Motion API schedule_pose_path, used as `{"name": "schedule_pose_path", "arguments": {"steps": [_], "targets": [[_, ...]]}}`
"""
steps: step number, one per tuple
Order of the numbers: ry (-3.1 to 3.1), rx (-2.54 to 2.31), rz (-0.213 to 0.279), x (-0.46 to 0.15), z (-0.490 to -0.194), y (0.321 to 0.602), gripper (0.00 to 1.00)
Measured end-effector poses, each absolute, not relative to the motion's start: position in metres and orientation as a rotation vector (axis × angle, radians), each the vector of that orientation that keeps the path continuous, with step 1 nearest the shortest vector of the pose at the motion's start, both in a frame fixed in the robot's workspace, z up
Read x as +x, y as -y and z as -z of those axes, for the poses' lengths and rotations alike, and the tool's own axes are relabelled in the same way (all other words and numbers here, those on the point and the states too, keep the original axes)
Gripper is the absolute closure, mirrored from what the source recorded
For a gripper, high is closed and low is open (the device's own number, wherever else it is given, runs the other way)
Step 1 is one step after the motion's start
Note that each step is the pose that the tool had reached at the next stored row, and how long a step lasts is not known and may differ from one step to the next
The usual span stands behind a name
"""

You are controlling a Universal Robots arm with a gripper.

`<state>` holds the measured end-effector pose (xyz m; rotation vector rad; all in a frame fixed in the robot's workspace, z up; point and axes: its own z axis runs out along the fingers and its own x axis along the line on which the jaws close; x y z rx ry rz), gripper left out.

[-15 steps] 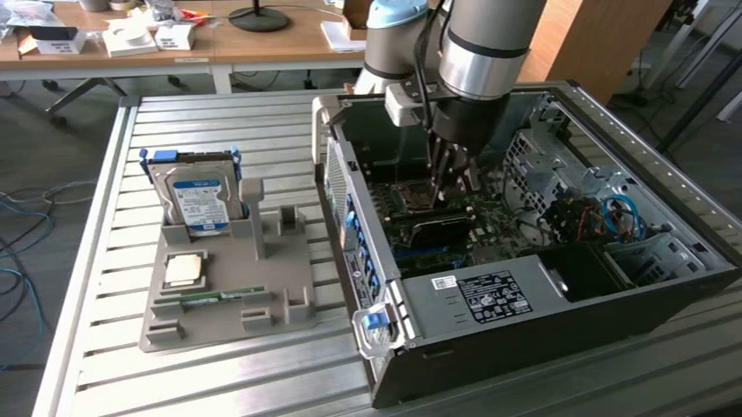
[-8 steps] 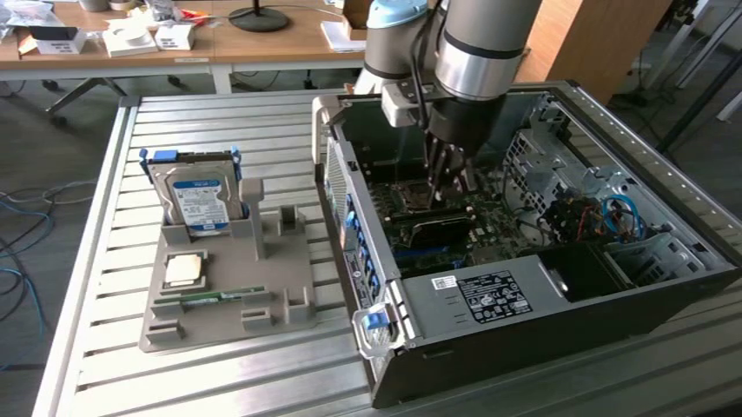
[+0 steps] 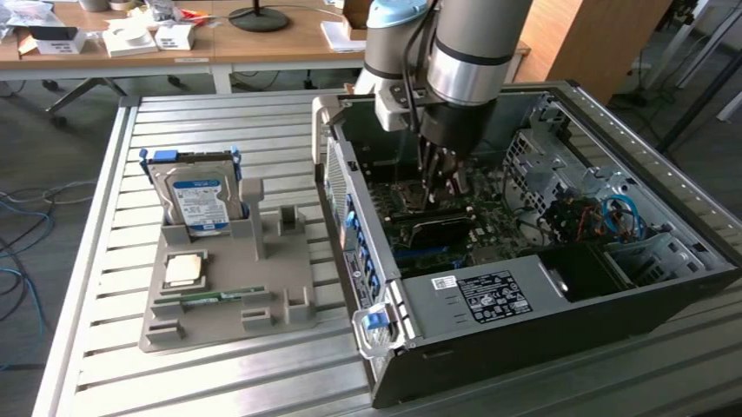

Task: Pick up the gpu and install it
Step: 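Press down on the gpu until it lock into place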

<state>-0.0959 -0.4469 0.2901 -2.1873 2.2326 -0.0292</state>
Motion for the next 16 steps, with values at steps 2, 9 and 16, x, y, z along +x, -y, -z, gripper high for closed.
{"name": "schedule_pose_path", "arguments": {"steps": [2, 9, 16], "targets": [[-2.233, -2.188, 0.029, -0.096, -0.287, 0.447, 0.89], [-2.232, -2.187, 0.029, -0.096, -0.284, 0.447, 0.89], [-2.232, -2.187, 0.029, -0.097, -0.279, 0.447, 0.89]]}}
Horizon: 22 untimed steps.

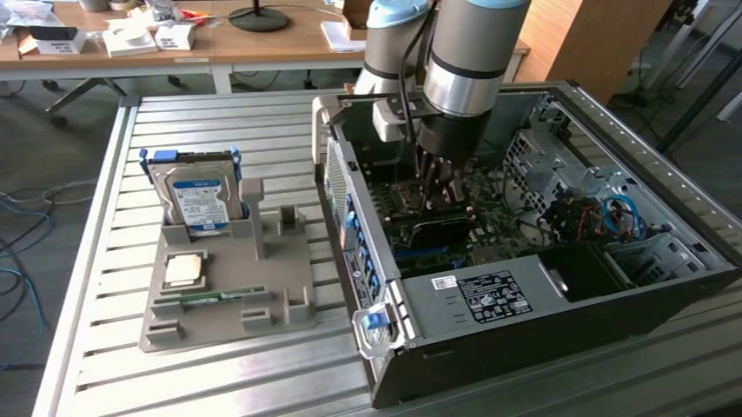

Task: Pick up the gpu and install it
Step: 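Press down on the gpu until it lock into place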

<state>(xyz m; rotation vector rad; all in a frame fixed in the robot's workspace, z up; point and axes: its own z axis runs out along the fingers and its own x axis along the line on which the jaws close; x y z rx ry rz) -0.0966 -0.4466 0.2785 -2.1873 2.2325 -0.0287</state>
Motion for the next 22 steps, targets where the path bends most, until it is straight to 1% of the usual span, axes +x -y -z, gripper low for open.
{"name": "schedule_pose_path", "arguments": {"steps": [22], "targets": [[-2.232, -2.187, 0.029, -0.0979, -0.2691, 0.4471, 0.89]]}}
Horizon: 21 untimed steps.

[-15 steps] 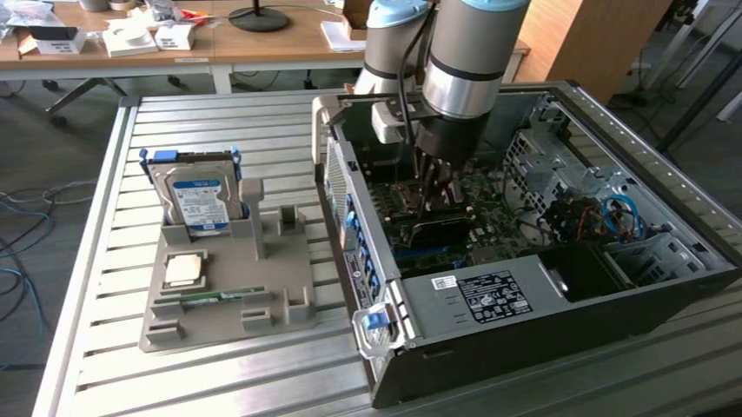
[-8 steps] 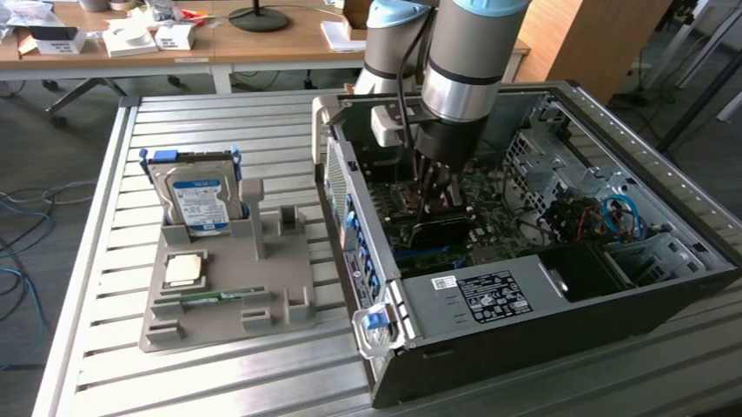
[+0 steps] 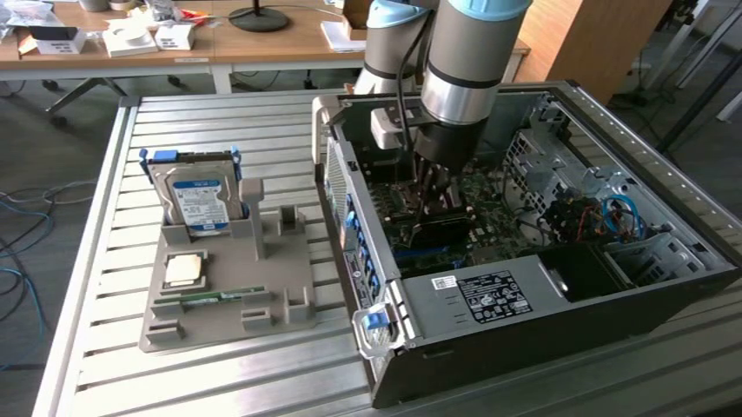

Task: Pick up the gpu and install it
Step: 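Press down on the gpu until it lock into place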

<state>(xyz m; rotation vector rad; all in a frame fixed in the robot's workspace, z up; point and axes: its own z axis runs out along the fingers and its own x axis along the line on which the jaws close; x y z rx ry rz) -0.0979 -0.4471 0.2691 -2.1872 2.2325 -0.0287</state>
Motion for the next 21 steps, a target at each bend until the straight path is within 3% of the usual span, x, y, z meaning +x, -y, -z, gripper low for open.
{"name": "schedule_pose_path", "arguments": {"steps": [21], "targets": [[-2.232, -2.187, 0.029, -0.0989, -0.2673, 0.4478, 0.89]]}}
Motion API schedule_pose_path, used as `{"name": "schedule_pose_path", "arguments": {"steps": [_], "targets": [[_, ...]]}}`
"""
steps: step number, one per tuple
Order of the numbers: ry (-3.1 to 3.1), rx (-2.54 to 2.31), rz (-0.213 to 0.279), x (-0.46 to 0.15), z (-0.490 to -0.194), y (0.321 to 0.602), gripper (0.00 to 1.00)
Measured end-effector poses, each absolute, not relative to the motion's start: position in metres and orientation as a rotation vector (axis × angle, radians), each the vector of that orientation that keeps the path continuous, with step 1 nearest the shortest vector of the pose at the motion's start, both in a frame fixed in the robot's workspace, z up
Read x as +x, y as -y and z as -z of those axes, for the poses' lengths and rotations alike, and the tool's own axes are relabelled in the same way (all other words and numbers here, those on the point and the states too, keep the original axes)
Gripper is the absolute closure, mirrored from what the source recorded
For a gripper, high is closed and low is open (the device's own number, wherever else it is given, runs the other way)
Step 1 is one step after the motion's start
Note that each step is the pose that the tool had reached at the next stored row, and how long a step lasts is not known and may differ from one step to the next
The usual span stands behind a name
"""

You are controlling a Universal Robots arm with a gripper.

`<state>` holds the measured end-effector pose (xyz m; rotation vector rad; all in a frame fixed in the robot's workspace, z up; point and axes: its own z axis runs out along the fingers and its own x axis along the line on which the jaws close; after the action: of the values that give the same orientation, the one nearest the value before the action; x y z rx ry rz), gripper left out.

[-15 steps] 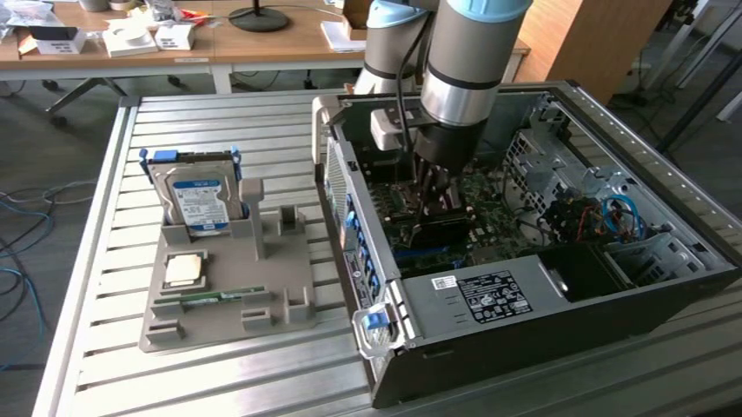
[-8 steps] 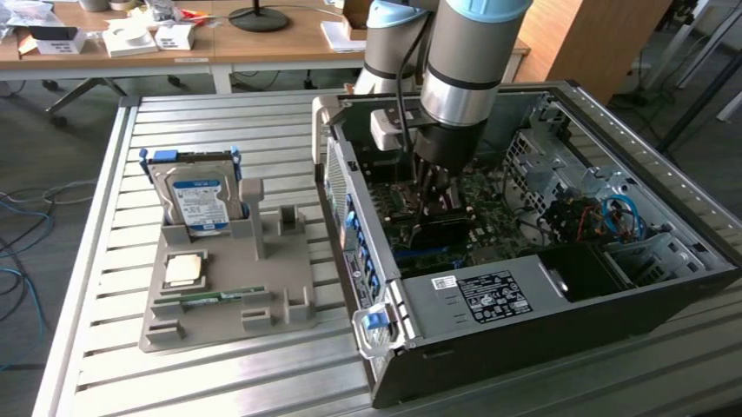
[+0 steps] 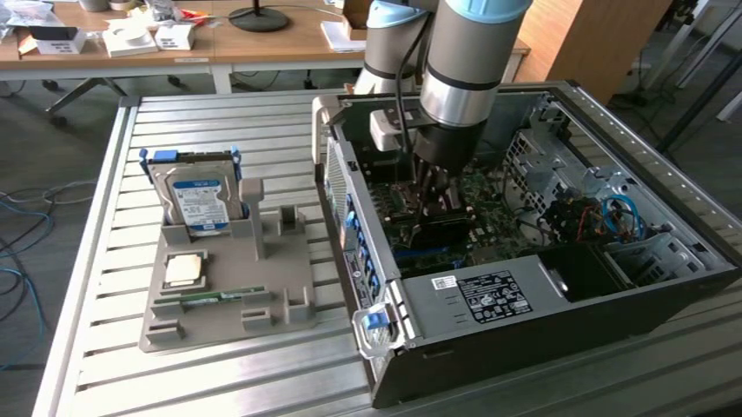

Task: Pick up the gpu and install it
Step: 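Press down on the gpu until it lock into place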

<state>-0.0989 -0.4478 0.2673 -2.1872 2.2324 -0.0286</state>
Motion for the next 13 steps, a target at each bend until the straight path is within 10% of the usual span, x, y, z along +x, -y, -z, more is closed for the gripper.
{"name": "schedule_pose_path", "arguments": {"steps": [13], "targets": [[-2.233, -2.188, 0.029, -0.0993, -0.2645, 0.4479, 0.89]]}}
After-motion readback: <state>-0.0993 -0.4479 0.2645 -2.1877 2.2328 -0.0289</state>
